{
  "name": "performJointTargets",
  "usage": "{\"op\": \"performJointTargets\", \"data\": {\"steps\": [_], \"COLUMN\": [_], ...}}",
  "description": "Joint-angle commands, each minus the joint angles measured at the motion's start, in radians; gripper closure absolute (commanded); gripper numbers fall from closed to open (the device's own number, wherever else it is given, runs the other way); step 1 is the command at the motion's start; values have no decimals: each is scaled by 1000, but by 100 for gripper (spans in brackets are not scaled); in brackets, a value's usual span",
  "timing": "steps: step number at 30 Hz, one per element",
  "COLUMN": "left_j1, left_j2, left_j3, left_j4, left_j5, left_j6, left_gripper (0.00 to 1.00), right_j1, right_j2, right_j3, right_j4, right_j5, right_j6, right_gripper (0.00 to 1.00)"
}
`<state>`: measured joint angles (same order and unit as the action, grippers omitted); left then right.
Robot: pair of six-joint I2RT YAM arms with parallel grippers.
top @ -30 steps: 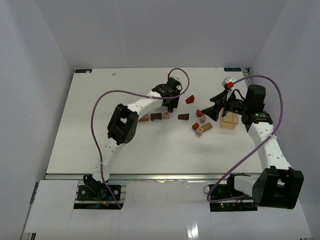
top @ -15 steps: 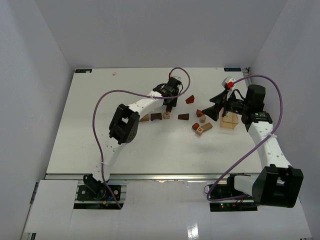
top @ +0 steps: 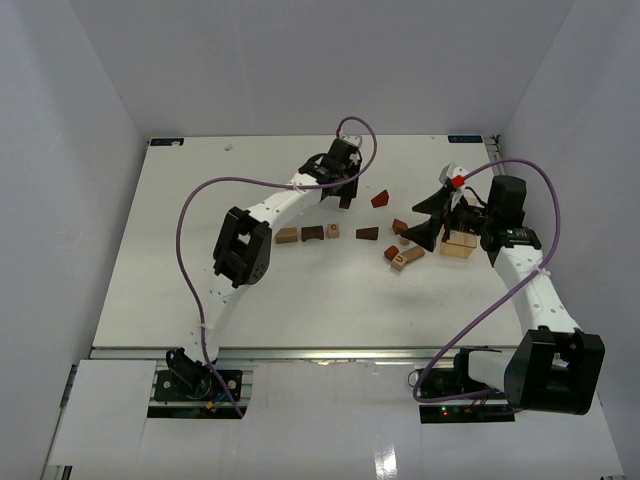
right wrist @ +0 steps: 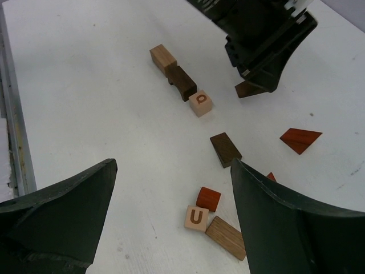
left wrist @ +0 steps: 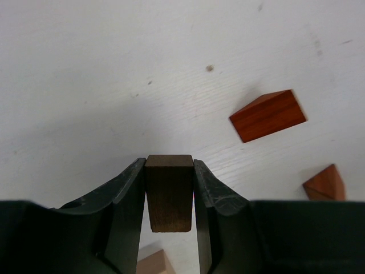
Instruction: Build the wood block tower
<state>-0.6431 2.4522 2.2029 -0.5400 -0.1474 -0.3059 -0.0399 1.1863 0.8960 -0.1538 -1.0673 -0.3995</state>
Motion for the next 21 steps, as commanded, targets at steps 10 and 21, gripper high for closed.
{"op": "performJointTargets", "data": {"steps": [10,21], "left_j1": [154,125], "left_j2": [-772,-961], "left_j3": [-856,-1309], "left_j4": [805,1390], "left_j5": [679,855], "left_j6": [-224,-503], "left_gripper": [100,100], "right_j1": [7,249], "right_j2": [12,46], "right_j3": [-95,-130], "right_j4": [288,525], "right_j5": [-297,-221], "right_j6": [181,552], "right_gripper": [11,7]}}
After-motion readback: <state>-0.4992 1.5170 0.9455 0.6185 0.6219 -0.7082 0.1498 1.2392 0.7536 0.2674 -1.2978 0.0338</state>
